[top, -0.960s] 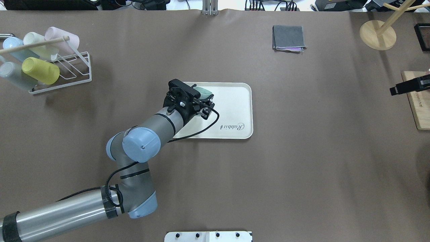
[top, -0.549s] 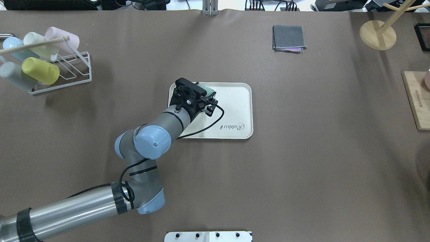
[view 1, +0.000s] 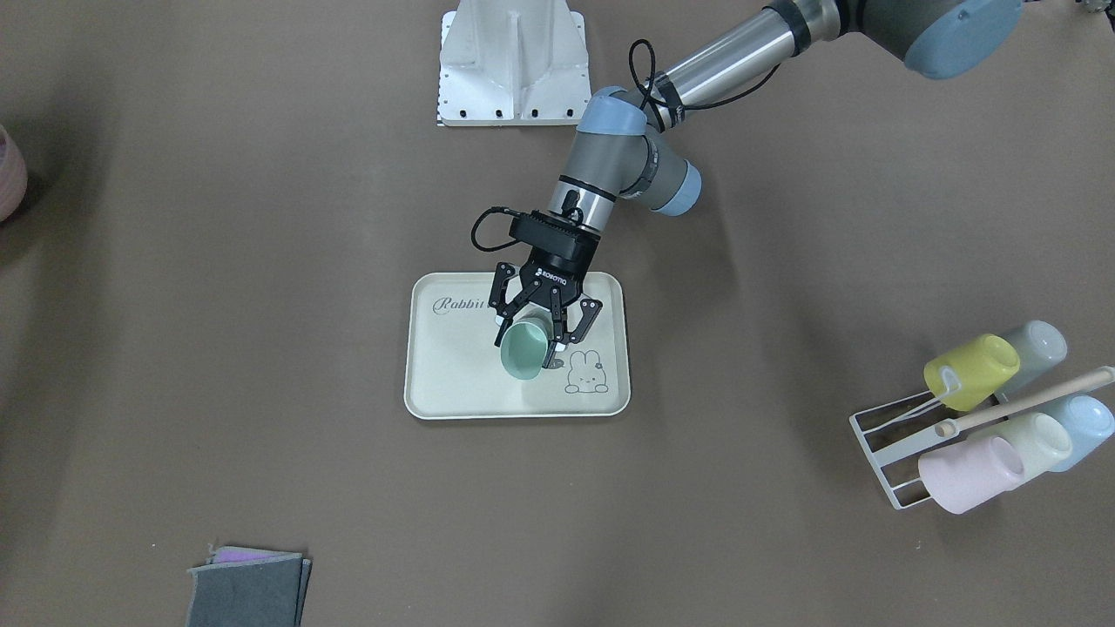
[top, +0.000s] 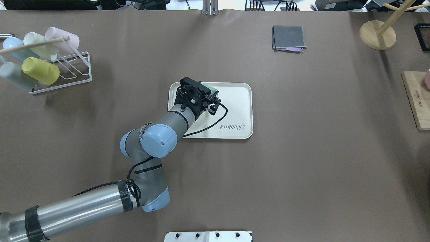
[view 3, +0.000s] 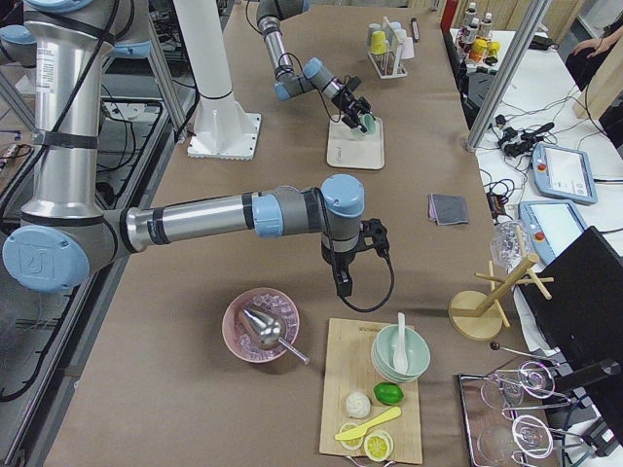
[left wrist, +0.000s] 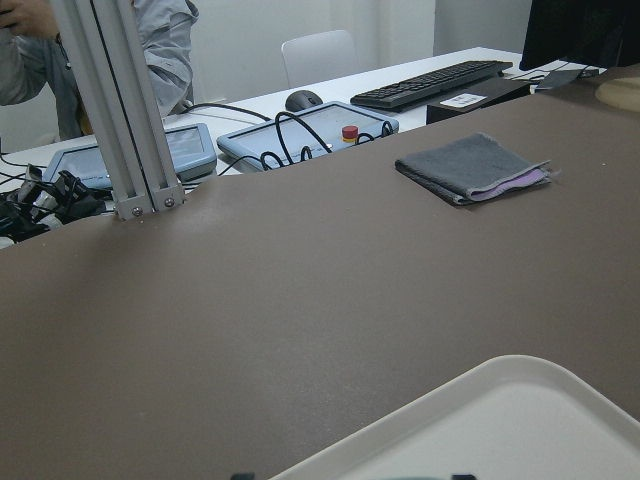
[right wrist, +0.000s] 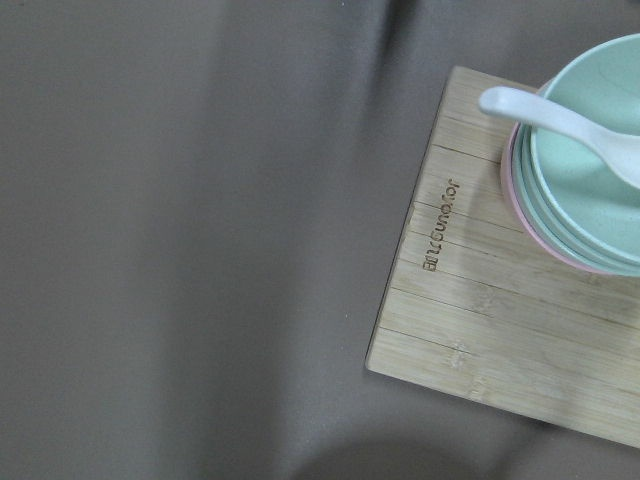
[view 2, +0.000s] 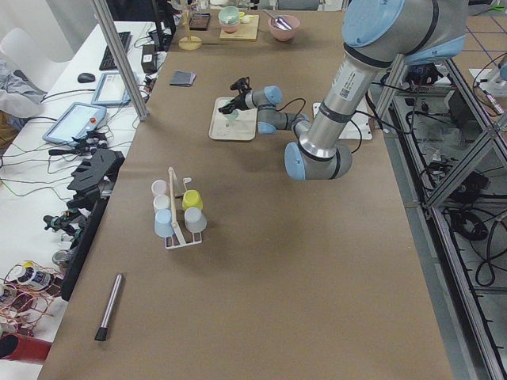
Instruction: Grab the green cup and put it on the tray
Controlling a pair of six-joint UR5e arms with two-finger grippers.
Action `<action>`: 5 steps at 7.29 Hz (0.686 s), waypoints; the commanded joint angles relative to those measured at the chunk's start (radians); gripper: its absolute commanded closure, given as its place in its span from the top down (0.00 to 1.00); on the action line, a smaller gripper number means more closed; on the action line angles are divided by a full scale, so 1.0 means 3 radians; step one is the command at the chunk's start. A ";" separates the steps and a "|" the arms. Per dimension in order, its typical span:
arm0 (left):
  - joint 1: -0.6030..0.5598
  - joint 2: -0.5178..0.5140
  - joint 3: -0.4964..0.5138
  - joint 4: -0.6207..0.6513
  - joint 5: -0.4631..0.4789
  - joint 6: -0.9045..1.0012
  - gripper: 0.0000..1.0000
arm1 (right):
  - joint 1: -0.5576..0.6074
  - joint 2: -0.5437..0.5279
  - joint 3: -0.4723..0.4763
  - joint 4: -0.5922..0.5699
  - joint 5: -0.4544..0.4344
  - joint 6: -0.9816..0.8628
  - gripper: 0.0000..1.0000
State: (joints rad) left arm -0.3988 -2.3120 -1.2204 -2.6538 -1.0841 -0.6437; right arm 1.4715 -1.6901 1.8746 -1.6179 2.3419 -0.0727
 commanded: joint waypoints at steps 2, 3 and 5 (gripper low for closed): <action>0.0000 -0.0004 -0.0002 0.0000 -0.0001 0.0003 0.75 | 0.0019 -0.0021 -0.0077 -0.0001 0.0038 0.0028 1.00; 0.0000 -0.0004 -0.0002 0.0000 -0.0001 0.0003 0.75 | 0.0019 -0.0016 -0.0168 -0.0001 0.0043 0.0028 1.00; 0.0000 -0.0004 -0.0002 0.0000 -0.0001 0.0003 0.75 | 0.0019 -0.0016 -0.0169 -0.0001 0.0043 0.0028 1.00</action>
State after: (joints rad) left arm -0.3988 -2.3132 -1.2210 -2.6538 -1.0845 -0.6427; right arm 1.4771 -1.6951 1.8280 -1.6184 2.3546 -0.0644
